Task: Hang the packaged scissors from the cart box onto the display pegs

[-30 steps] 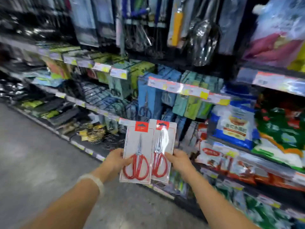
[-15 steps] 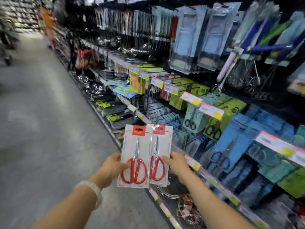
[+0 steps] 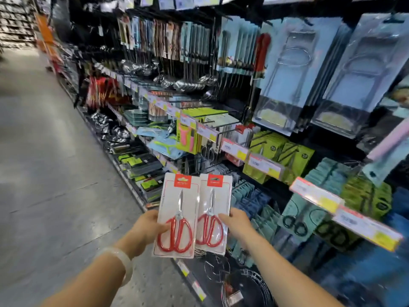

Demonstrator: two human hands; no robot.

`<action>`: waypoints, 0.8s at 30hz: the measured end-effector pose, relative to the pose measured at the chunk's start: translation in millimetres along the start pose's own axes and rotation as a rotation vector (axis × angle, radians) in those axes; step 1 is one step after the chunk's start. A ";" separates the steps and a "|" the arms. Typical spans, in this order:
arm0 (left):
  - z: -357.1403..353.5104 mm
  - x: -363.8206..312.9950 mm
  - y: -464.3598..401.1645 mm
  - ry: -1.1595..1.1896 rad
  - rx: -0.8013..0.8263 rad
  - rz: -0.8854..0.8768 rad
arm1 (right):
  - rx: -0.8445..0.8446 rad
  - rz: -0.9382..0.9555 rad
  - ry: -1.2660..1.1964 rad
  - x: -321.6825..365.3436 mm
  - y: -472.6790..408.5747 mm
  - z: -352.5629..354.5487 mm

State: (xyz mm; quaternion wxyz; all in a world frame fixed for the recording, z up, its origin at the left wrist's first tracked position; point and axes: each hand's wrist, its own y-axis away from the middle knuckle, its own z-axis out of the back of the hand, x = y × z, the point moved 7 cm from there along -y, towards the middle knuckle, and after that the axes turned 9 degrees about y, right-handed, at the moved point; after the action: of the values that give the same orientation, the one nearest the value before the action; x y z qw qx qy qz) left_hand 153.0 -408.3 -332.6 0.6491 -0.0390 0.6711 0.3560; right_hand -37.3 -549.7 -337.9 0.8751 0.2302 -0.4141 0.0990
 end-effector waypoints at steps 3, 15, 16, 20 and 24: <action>11.6 -18.3 -49.8 -0.009 0.056 -0.039 | -0.060 -0.042 -0.034 18.1 -37.4 -7.6; 55.2 -99.2 -243.0 -0.214 0.357 -0.070 | -0.283 -0.077 -0.020 119.4 -150.3 -26.6; 52.9 -103.6 -247.0 -0.234 0.388 -0.075 | -0.315 -0.083 -0.028 123.8 -153.1 -24.1; 41.0 -108.9 -255.0 -0.265 0.453 -0.074 | -0.443 -0.180 -0.108 121.4 -161.6 -11.6; 29.0 -106.7 -262.4 -0.259 0.506 -0.070 | -0.434 -0.249 -0.145 111.6 -170.1 -12.6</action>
State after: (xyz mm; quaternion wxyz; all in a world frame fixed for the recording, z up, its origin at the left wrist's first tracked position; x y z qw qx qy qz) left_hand 329.0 -631.8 -345.9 0.7302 0.1470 0.6486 0.1565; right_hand 104.2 -694.3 -313.4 0.8775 0.0927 -0.4556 -0.1176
